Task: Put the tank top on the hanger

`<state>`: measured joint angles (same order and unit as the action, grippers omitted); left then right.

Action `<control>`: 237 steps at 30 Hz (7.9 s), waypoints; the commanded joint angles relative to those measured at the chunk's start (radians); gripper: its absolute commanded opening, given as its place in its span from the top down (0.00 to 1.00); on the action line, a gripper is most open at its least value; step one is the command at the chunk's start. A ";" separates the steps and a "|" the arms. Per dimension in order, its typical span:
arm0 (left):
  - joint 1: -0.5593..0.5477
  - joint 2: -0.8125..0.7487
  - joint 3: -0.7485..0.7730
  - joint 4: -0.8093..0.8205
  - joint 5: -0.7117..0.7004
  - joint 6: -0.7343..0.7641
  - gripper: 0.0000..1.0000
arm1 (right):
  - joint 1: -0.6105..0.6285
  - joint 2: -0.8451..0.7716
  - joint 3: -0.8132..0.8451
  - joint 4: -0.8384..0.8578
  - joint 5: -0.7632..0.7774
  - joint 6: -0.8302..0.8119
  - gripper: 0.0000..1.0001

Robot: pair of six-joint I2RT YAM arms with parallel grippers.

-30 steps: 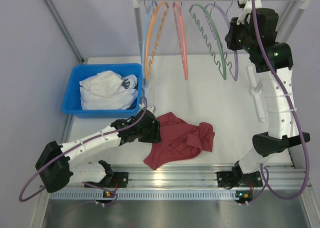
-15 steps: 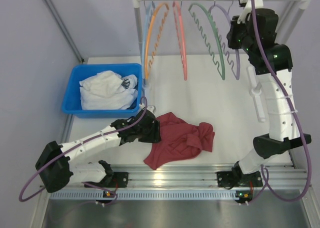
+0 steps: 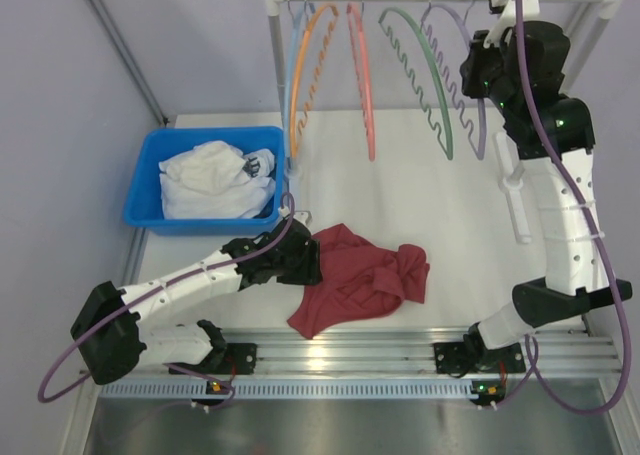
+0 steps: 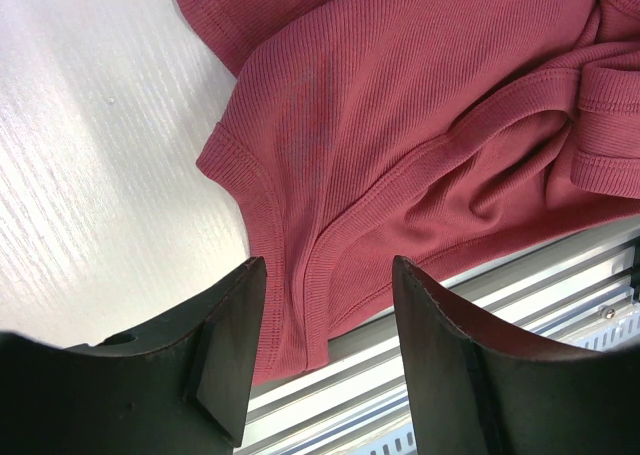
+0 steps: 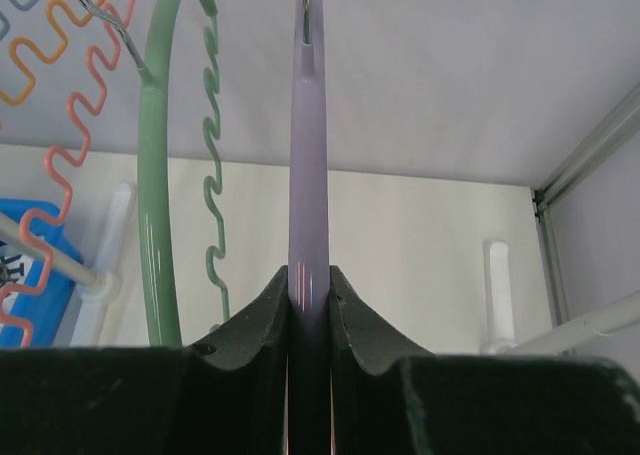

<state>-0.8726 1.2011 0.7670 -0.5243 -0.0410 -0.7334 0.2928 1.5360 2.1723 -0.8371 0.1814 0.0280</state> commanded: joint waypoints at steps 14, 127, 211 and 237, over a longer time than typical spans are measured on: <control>0.003 -0.005 0.022 0.035 0.018 0.008 0.41 | 0.009 -0.120 -0.085 0.151 0.035 -0.011 1.00; -0.014 -0.017 -0.023 0.017 -0.031 -0.052 1.00 | 0.471 -0.950 -1.221 -0.114 -0.560 0.316 1.00; 0.000 -0.155 0.235 -0.229 -0.123 -0.021 0.86 | 0.899 -0.786 -1.631 0.750 -0.267 0.289 1.00; -0.023 -0.577 -0.113 0.127 0.020 0.049 0.37 | 0.901 -0.691 -1.660 0.828 -0.255 0.320 1.00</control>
<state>-0.8810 0.6220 0.6777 -0.5167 -0.0410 -0.7052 1.1725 0.8330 0.4969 -0.1032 -0.0731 0.3428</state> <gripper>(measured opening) 0.634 0.154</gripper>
